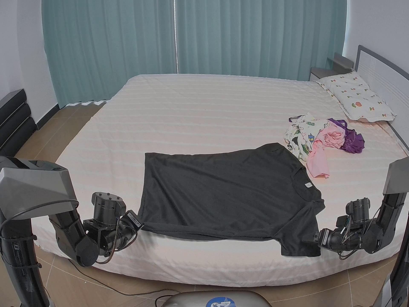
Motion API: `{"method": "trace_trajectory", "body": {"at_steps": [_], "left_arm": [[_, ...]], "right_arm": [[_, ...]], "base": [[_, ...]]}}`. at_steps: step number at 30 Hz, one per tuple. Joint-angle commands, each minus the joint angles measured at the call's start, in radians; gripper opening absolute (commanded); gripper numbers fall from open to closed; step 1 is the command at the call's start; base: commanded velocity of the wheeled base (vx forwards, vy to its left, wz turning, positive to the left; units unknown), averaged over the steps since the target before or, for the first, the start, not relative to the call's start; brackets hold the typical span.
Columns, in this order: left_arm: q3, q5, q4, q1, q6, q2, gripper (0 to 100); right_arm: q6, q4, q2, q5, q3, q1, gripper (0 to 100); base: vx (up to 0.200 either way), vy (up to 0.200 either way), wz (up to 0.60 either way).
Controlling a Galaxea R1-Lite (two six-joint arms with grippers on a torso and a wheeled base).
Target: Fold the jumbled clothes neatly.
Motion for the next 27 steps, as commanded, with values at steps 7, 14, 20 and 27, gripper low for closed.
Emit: {"method": "trace_trajectory", "body": {"at_steps": [7, 14, 20, 27], "left_arm": [[-0.001, 0.0, 0.0, 0.0, 0.0, -0.001, 0], [0.006, 0.0, 0.0, 0.0, 0.0, -0.004, 0], [0.027, 0.005, 0.0, 0.0, 0.006, -0.042, 0], [0.075, 0.005, -0.002, 0.0, 0.027, -0.102, 0]], "right_arm": [[0.002, -0.001, 0.037, 0.001, -0.027, 0.013, 0], [0.002, 0.008, -0.015, 0.001, 0.02, -0.011, 0], [-0.001, 0.011, -0.101, 0.001, 0.115, -0.034, 0], [-0.024, 0.011, -0.216, 0.001, 0.238, -0.036, 0]], "base": [[0.0, 0.0, 0.0], [0.0, 0.0, 0.0], [0.0, 0.0, 0.0], [0.0, 0.0, 0.0]]}}
